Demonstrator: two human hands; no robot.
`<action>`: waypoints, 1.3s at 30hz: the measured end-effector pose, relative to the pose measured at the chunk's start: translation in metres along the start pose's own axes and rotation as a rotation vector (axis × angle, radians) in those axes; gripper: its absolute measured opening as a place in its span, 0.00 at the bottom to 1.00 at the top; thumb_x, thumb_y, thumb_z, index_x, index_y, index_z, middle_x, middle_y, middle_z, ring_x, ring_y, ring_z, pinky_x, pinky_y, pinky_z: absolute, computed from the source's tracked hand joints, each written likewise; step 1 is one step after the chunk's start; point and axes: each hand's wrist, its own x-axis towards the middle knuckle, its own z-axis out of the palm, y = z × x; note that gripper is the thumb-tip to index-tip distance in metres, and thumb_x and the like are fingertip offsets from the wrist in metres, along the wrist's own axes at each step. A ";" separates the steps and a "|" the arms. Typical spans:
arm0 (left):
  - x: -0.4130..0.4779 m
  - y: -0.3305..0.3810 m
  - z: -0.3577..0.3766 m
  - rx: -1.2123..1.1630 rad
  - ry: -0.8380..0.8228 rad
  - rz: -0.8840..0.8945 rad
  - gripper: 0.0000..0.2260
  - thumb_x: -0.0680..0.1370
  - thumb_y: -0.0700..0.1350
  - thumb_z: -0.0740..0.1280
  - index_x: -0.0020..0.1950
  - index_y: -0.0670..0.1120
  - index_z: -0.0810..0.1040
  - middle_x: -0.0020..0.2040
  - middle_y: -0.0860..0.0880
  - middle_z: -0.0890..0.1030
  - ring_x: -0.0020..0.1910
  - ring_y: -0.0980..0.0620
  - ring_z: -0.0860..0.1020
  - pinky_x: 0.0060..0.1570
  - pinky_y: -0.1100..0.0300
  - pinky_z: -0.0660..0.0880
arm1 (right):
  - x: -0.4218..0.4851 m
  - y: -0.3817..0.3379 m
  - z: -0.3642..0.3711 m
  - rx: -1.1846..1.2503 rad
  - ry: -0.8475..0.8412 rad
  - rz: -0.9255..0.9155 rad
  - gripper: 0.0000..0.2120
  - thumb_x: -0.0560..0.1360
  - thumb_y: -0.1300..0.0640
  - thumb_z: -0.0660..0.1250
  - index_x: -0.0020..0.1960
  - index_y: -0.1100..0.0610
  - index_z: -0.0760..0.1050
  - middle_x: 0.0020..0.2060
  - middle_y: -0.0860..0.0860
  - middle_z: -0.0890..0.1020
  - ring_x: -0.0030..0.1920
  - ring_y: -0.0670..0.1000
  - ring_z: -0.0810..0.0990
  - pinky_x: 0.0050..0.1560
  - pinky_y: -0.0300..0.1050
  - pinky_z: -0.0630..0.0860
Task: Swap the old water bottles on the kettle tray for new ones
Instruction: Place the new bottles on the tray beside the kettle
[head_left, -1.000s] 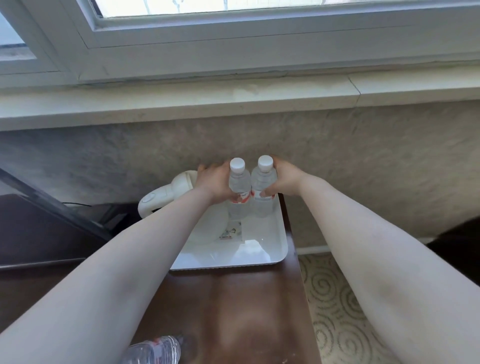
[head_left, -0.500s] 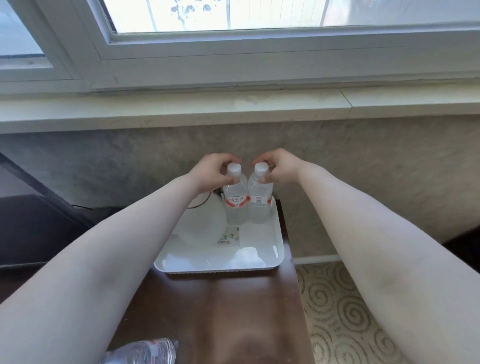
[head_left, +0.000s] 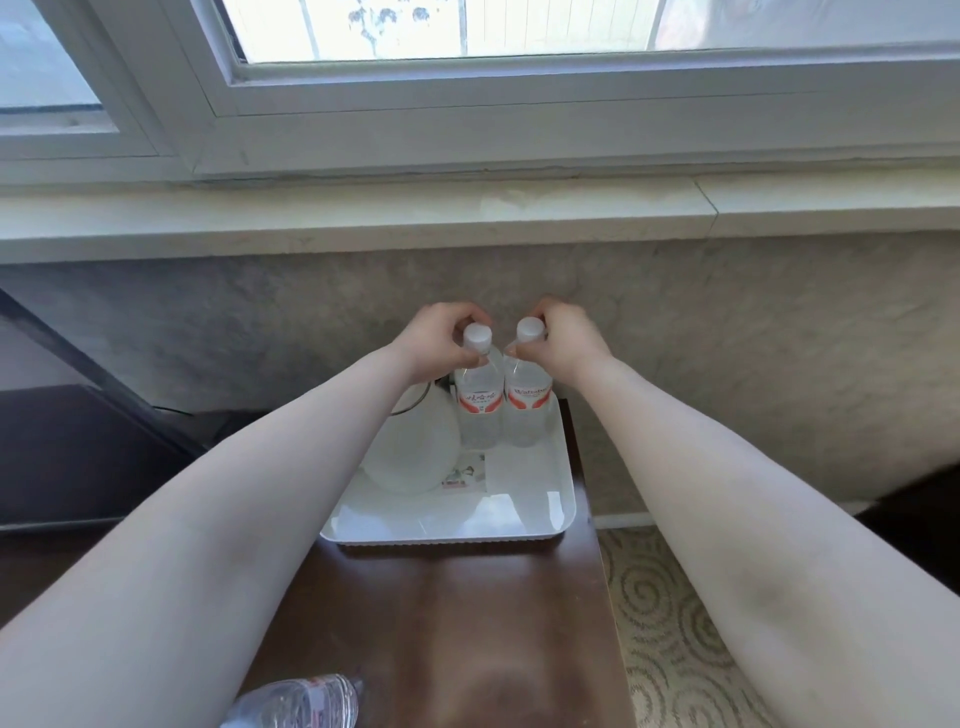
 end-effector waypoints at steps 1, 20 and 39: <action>0.000 -0.001 0.001 -0.003 0.008 0.000 0.16 0.68 0.39 0.76 0.55 0.47 0.80 0.51 0.49 0.82 0.49 0.52 0.78 0.46 0.63 0.72 | -0.001 -0.001 0.001 0.001 0.008 0.005 0.20 0.70 0.52 0.75 0.56 0.60 0.74 0.53 0.57 0.80 0.53 0.59 0.80 0.53 0.57 0.79; -0.004 0.003 0.004 -0.009 0.002 0.008 0.18 0.70 0.39 0.74 0.59 0.44 0.78 0.55 0.46 0.81 0.52 0.50 0.77 0.49 0.61 0.71 | -0.004 0.012 -0.005 -0.399 -0.041 -0.124 0.31 0.71 0.33 0.65 0.62 0.55 0.70 0.56 0.56 0.79 0.51 0.59 0.79 0.44 0.50 0.75; -0.009 0.007 0.002 0.001 -0.008 0.000 0.18 0.71 0.39 0.74 0.59 0.43 0.77 0.56 0.45 0.80 0.51 0.50 0.76 0.49 0.58 0.73 | 0.006 -0.004 -0.015 -0.665 -0.096 -0.217 0.26 0.72 0.32 0.63 0.53 0.54 0.76 0.46 0.52 0.81 0.43 0.55 0.80 0.35 0.44 0.71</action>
